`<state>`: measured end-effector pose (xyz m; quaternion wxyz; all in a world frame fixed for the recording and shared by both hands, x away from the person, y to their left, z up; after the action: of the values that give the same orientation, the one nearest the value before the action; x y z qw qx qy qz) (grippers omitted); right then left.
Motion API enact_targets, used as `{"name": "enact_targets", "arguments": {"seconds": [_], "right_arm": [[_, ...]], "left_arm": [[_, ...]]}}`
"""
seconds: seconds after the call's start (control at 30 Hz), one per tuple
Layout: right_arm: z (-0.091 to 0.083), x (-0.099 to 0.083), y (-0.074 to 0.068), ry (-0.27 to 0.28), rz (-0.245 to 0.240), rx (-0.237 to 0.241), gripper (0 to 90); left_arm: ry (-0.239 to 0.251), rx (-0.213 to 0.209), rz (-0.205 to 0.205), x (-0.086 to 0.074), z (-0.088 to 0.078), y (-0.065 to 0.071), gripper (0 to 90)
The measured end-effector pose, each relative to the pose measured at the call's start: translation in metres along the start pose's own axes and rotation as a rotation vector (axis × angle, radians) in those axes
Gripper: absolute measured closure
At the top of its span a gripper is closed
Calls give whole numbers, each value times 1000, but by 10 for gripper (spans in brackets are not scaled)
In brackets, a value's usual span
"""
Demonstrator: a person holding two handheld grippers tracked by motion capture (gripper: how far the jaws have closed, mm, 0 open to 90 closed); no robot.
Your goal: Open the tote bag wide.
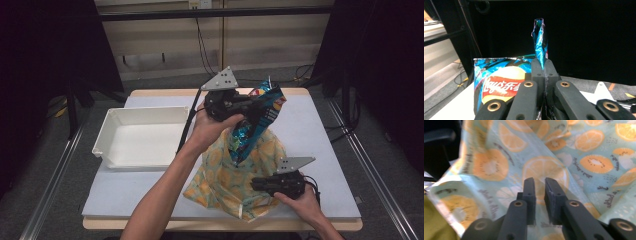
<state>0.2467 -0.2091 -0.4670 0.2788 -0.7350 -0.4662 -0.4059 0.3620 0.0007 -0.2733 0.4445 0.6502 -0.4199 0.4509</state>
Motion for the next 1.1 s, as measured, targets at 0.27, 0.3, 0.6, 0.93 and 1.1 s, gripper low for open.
{"name": "enact_targets", "arguments": {"seconds": [0.27, 0.3, 0.6, 0.93, 1.1], "right_arm": [[-18, 1, -1, 66, 26, -40, 602], [-19, 1, -2, 70, 31, -44, 595], [-30, 5, -7, 83, 33, -95, 500], [-45, 4, -12, 97, 50, -160, 355], [-48, 2, -10, 112, 56, -181, 327]], "left_arm": [[26, 19, 1, 10, -20, -6, 900], [28, 18, -4, 11, -22, -6, 900], [49, 47, 5, 20, -41, -10, 900], [56, 84, 1, 19, -56, -19, 900], [57, 112, -18, 15, -66, -28, 900]]}}
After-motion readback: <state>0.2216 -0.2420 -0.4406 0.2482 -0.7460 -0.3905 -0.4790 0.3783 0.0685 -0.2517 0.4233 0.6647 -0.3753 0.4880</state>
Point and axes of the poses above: each handheld gripper's, and its own axes: z roughly forward along the jaws, x roughly out of its top, y roughly to its right, the point moved 1 cm from there along z, roughly forward along the jaws, and after that the axes turned 12 degrees about -z, right-handed, at the moved point
